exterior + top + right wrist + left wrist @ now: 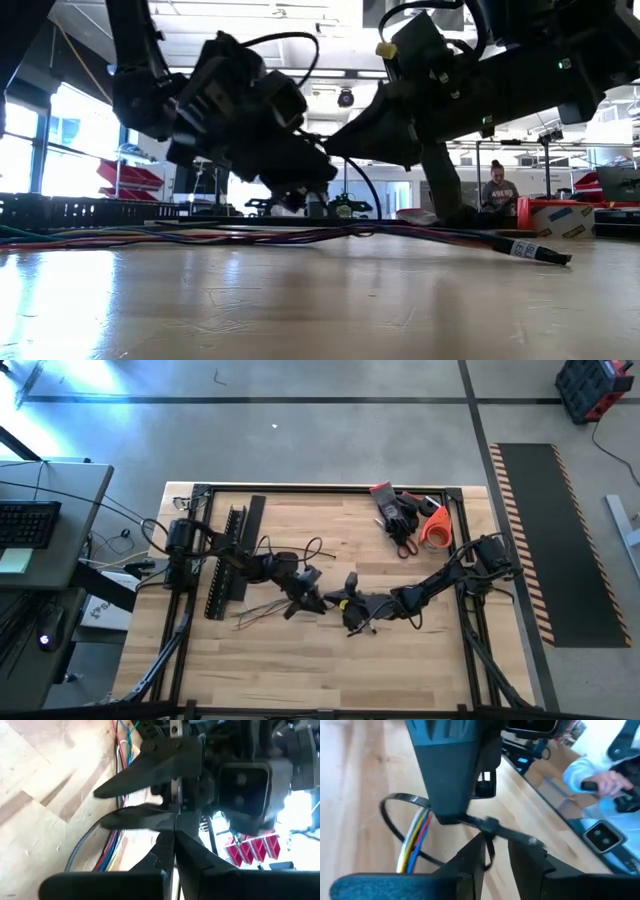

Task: Ziptie cables
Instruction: Wrap the cables together using the left black zip tie

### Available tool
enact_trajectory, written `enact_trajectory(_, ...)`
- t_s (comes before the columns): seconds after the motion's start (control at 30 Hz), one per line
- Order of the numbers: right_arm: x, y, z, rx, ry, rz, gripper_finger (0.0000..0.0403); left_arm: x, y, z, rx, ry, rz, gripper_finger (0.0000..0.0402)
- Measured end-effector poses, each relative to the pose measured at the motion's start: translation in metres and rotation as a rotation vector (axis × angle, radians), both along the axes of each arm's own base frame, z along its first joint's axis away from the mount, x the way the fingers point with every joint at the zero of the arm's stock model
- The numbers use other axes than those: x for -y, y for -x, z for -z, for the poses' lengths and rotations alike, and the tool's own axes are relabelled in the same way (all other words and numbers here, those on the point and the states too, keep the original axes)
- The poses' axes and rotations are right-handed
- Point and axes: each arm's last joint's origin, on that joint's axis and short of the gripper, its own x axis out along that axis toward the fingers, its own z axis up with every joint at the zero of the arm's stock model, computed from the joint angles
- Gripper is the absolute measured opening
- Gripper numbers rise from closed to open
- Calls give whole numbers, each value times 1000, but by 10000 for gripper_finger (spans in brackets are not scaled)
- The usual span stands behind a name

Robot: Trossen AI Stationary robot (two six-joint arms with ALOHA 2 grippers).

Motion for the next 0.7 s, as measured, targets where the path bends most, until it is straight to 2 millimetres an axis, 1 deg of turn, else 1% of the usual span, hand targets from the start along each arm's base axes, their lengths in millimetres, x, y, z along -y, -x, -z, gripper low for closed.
enact_trajectory(0.17, 0, 0, 0, 2, -1, 12, 0, -2, 16, -2, -2, -45, -87, 68)
enact_trajectory(0.23, 1, 0, 0, 9, -5, 15, 0, -2, 19, -2, 7, -49, -100, 63)
enact_trajectory(0.57, 1, 0, -1, 23, -36, 24, 0, 6, 18, -6, 68, -101, -142, 42)
enact_trajectory(0.7, 1, 0, -1, 23, -36, 24, 0, 6, 18, -6, 68, -101, -141, 22)
